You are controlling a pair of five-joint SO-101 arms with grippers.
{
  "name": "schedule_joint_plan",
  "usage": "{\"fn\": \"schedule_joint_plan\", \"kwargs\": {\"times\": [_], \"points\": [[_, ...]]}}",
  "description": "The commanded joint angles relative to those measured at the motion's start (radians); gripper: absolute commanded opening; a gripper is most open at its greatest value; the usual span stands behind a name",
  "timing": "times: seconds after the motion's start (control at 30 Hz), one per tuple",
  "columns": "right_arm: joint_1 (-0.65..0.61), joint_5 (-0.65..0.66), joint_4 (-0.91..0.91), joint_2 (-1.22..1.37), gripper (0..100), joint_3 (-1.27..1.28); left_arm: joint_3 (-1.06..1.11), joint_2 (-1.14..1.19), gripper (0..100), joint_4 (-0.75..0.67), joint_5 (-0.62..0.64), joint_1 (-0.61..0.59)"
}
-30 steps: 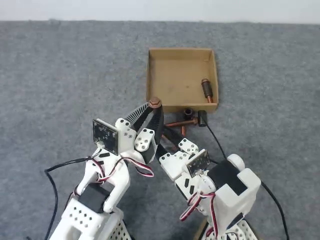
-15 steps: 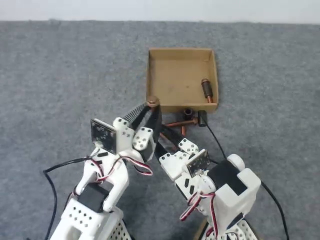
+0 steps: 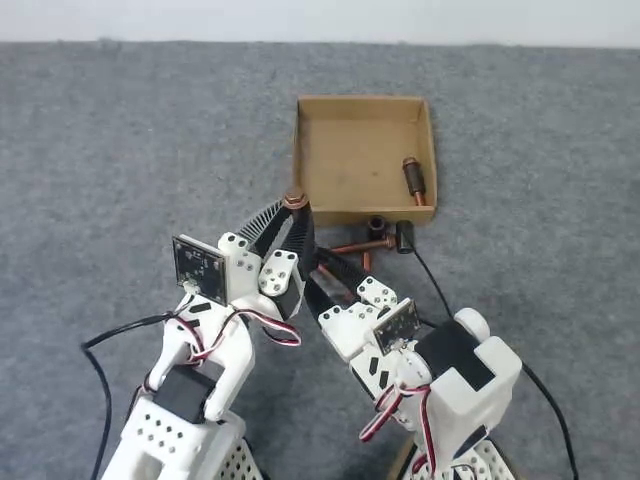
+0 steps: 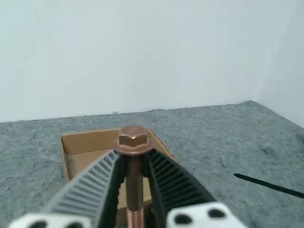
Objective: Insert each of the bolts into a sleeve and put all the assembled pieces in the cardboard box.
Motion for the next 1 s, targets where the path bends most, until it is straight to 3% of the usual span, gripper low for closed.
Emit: {"fn": "schedule_joint_plan", "kwargs": {"times": [0.0, 0.17, 0.97], "points": [[0.019, -0.009, 0.002, -0.045, 0.6, 0.031, -0.007, -0.04, 1, -0.038, -0.002, 0.012], [0.019, -0.009, 0.002, -0.045, 0.6, 0.031, 0.033, -0.034, 1, -0.12, -0.002, 0.005], [0.051, -0.009, 0.002, -0.051, 0.6, 0.029, 0.162, -0.04, 1, -0.123, -0.002, 0.012]]}}
